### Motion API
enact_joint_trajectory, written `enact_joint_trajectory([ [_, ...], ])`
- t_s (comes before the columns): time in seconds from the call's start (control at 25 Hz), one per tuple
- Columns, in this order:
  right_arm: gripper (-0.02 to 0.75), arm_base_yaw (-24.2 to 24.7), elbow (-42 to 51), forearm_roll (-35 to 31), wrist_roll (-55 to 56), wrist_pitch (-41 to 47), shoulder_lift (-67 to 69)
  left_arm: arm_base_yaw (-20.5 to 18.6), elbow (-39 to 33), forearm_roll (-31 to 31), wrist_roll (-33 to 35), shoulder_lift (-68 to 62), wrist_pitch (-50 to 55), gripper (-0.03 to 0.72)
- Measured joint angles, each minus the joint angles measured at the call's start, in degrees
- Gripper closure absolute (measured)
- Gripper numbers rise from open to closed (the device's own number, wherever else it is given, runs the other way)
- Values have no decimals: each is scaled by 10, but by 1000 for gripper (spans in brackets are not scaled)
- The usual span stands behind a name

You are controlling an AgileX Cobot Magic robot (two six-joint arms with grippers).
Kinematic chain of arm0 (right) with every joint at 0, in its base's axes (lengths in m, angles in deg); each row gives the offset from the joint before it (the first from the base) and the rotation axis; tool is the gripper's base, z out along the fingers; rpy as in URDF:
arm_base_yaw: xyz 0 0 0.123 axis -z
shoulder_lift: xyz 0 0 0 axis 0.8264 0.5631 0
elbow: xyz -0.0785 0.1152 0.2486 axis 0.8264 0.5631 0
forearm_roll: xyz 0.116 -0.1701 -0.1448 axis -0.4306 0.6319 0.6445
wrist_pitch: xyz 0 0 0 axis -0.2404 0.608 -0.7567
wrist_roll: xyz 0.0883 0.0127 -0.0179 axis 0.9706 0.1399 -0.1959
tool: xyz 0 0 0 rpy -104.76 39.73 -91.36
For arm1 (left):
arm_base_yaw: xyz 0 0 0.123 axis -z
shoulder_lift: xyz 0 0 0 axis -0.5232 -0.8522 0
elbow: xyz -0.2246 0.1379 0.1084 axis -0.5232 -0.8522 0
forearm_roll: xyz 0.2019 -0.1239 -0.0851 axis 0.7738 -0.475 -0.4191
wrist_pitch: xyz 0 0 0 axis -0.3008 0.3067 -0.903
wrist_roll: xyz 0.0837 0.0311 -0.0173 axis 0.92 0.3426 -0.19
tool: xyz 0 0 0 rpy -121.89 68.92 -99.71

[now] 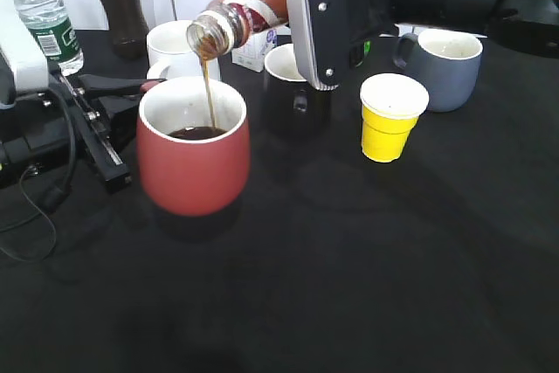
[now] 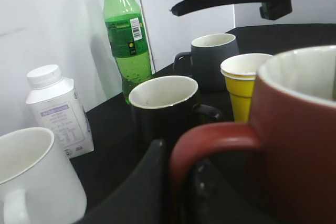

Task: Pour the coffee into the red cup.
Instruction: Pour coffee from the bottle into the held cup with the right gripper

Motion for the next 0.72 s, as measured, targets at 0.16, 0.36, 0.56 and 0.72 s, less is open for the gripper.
enact_joint_trajectory([
  [0.16, 203, 0, 0, 0, 0, 0, 0, 0, 0, 0, 0, 0, 0, 625],
  [0.36, 203, 0, 0, 0, -4, 0, 0, 0, 0, 0, 0, 0, 0, 625],
  [0.56, 203, 0, 0, 0, -9, 0, 0, 0, 0, -1, 0, 0, 0, 624],
  [0.72, 203, 0, 0, 0, -15, 0, 0, 0, 0, -1, 0, 0, 1, 624],
])
